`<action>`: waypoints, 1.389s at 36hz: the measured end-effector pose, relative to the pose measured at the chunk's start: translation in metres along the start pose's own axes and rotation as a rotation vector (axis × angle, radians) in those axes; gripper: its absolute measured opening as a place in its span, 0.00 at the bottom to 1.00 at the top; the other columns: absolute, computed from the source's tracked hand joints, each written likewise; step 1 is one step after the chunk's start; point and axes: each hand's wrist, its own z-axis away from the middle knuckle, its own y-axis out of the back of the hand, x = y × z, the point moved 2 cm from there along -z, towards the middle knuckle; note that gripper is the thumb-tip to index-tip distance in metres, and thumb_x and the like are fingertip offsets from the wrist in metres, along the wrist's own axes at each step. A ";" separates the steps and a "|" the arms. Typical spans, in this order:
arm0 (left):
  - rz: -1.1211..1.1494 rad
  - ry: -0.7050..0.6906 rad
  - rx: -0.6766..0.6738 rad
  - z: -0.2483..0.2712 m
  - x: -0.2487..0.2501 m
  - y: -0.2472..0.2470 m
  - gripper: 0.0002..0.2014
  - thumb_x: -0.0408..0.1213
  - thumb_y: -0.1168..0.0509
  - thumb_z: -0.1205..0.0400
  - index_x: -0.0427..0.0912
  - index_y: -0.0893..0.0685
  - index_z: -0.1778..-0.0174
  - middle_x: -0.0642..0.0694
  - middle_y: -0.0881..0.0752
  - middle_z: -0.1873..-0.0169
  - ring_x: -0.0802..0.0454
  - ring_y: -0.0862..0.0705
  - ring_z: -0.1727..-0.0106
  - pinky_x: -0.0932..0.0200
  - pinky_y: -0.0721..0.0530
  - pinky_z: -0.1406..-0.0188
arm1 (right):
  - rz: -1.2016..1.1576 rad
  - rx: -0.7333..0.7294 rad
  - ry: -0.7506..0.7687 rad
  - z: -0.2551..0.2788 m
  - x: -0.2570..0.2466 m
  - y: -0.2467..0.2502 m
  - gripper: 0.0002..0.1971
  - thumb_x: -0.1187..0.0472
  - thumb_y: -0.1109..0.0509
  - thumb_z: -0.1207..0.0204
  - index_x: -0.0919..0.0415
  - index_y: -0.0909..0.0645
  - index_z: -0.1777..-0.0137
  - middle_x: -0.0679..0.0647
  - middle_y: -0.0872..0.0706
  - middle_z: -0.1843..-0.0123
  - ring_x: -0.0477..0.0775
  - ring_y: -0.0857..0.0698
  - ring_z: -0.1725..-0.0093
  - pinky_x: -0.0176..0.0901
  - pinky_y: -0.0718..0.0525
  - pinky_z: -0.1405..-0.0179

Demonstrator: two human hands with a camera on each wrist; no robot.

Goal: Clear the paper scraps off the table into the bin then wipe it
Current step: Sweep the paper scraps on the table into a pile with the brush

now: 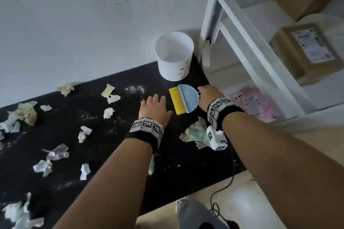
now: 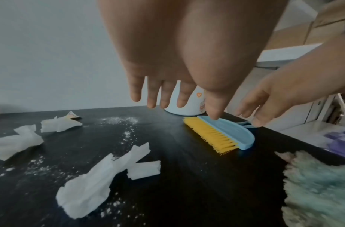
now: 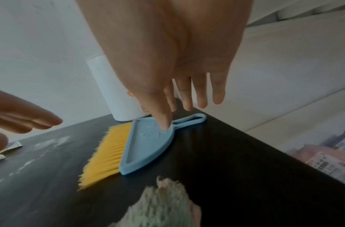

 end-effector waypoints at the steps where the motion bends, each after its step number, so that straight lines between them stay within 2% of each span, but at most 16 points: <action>1: -0.004 0.006 -0.011 -0.001 -0.001 0.000 0.32 0.53 0.42 0.15 0.45 0.41 0.17 0.42 0.39 0.18 0.43 0.41 0.18 0.42 0.42 0.18 | 0.000 -0.020 -0.006 0.000 0.000 0.000 0.22 0.60 0.39 0.20 0.58 0.30 0.26 0.61 0.26 0.30 0.64 0.25 0.32 0.56 0.22 0.35; 4: -0.011 0.019 -0.011 -0.006 -0.004 -0.001 0.32 0.53 0.42 0.15 0.45 0.41 0.17 0.42 0.38 0.19 0.43 0.41 0.18 0.43 0.42 0.18 | 0.033 -0.018 -0.004 0.000 0.001 -0.003 0.17 0.62 0.39 0.21 0.59 0.26 0.32 0.61 0.27 0.32 0.64 0.26 0.33 0.56 0.22 0.37; 11: -0.013 0.048 0.006 -0.007 -0.011 -0.002 0.32 0.53 0.42 0.15 0.44 0.40 0.18 0.42 0.37 0.19 0.43 0.40 0.18 0.43 0.41 0.18 | 0.090 0.052 -0.026 0.007 -0.005 -0.012 0.18 0.66 0.37 0.21 0.61 0.29 0.31 0.60 0.27 0.31 0.63 0.29 0.31 0.53 0.22 0.39; 13: -0.004 0.053 0.012 -0.006 -0.014 -0.003 0.31 0.53 0.42 0.15 0.44 0.39 0.18 0.42 0.36 0.20 0.43 0.39 0.19 0.44 0.41 0.19 | 0.107 0.046 -0.014 0.009 -0.010 -0.014 0.19 0.66 0.33 0.22 0.61 0.28 0.31 0.59 0.25 0.32 0.62 0.28 0.31 0.52 0.21 0.41; 16: 0.017 0.075 0.018 -0.003 -0.020 -0.005 0.31 0.53 0.43 0.15 0.44 0.39 0.18 0.41 0.37 0.20 0.43 0.40 0.18 0.44 0.41 0.19 | 0.159 0.057 0.020 0.012 -0.016 -0.015 0.16 0.65 0.35 0.21 0.61 0.26 0.34 0.58 0.23 0.34 0.61 0.26 0.32 0.51 0.21 0.45; 20: 0.018 0.089 0.024 0.005 -0.027 -0.008 0.30 0.53 0.43 0.15 0.44 0.39 0.19 0.41 0.37 0.20 0.43 0.40 0.18 0.44 0.42 0.19 | 0.219 0.031 0.033 0.015 -0.021 -0.016 0.16 0.59 0.34 0.21 0.61 0.26 0.34 0.59 0.22 0.35 0.60 0.26 0.32 0.50 0.23 0.42; 23: 0.015 0.095 0.033 0.011 -0.032 -0.007 0.31 0.53 0.43 0.15 0.44 0.38 0.19 0.41 0.37 0.19 0.43 0.40 0.18 0.44 0.41 0.19 | 0.097 0.007 -0.021 0.019 -0.026 -0.013 0.19 0.57 0.33 0.21 0.62 0.29 0.33 0.61 0.21 0.36 0.62 0.22 0.36 0.52 0.20 0.46; 26: 0.022 0.110 0.058 0.018 -0.039 -0.003 0.30 0.54 0.44 0.15 0.43 0.37 0.20 0.41 0.37 0.20 0.43 0.40 0.19 0.44 0.42 0.19 | -0.106 -0.038 -0.039 0.025 -0.034 -0.008 0.17 0.59 0.34 0.21 0.63 0.29 0.35 0.62 0.17 0.43 0.61 0.17 0.48 0.49 0.20 0.54; 32: 0.035 0.147 0.088 0.033 -0.055 0.005 0.30 0.52 0.43 0.15 0.44 0.39 0.19 0.41 0.40 0.19 0.43 0.42 0.18 0.44 0.42 0.18 | -0.288 0.107 0.034 0.034 -0.064 0.024 0.08 0.59 0.31 0.22 0.63 0.20 0.48 0.58 0.13 0.49 0.60 0.15 0.48 0.45 0.21 0.55; 35: 0.056 0.170 0.110 0.041 -0.066 0.009 0.29 0.52 0.43 0.15 0.44 0.38 0.19 0.41 0.40 0.18 0.43 0.42 0.18 0.43 0.42 0.18 | -0.265 0.195 0.080 0.038 -0.083 0.042 0.04 0.63 0.35 0.23 0.63 0.21 0.58 0.61 0.13 0.48 0.63 0.15 0.46 0.44 0.22 0.57; 38: 0.063 0.192 0.128 0.049 -0.077 0.011 0.29 0.52 0.43 0.15 0.44 0.37 0.20 0.41 0.39 0.19 0.43 0.41 0.18 0.45 0.42 0.19 | -0.222 0.247 0.132 0.047 -0.103 0.057 0.09 0.65 0.37 0.21 0.65 0.20 0.44 0.61 0.15 0.44 0.64 0.17 0.42 0.49 0.19 0.45; 41: 0.060 0.218 0.159 0.058 -0.087 0.010 0.27 0.51 0.42 0.16 0.44 0.34 0.22 0.42 0.34 0.23 0.44 0.37 0.21 0.46 0.38 0.21 | -0.105 0.240 0.201 0.055 -0.121 0.063 0.11 0.66 0.39 0.19 0.66 0.20 0.41 0.62 0.17 0.41 0.63 0.18 0.38 0.51 0.21 0.39; 42: 0.061 0.227 0.163 0.062 -0.090 0.009 0.27 0.52 0.42 0.16 0.44 0.34 0.22 0.43 0.33 0.24 0.44 0.36 0.22 0.46 0.38 0.22 | -0.080 0.232 0.213 0.058 -0.127 0.062 0.10 0.66 0.39 0.19 0.66 0.19 0.44 0.61 0.16 0.44 0.63 0.19 0.39 0.51 0.21 0.40; 44: 0.062 0.244 0.156 0.069 -0.096 0.006 0.27 0.52 0.42 0.16 0.44 0.34 0.22 0.42 0.34 0.23 0.43 0.37 0.21 0.45 0.39 0.21 | -0.065 0.209 0.229 0.060 -0.133 0.054 0.10 0.64 0.40 0.18 0.67 0.17 0.53 0.60 0.17 0.52 0.63 0.18 0.45 0.47 0.22 0.49; 48: 0.079 0.263 0.163 0.082 -0.109 -0.003 0.25 0.52 0.42 0.16 0.44 0.31 0.25 0.42 0.34 0.22 0.43 0.37 0.20 0.45 0.38 0.20 | -0.147 0.266 0.200 0.062 -0.138 0.032 0.15 0.58 0.40 0.17 0.70 0.17 0.47 0.65 0.16 0.45 0.64 0.17 0.46 0.44 0.29 0.58; 50: 0.086 0.270 0.164 0.088 -0.114 -0.007 0.25 0.52 0.42 0.16 0.44 0.31 0.24 0.42 0.34 0.22 0.43 0.37 0.21 0.46 0.38 0.20 | -0.135 0.309 0.186 0.063 -0.142 0.024 0.16 0.56 0.41 0.16 0.69 0.17 0.46 0.64 0.18 0.45 0.63 0.17 0.47 0.44 0.30 0.59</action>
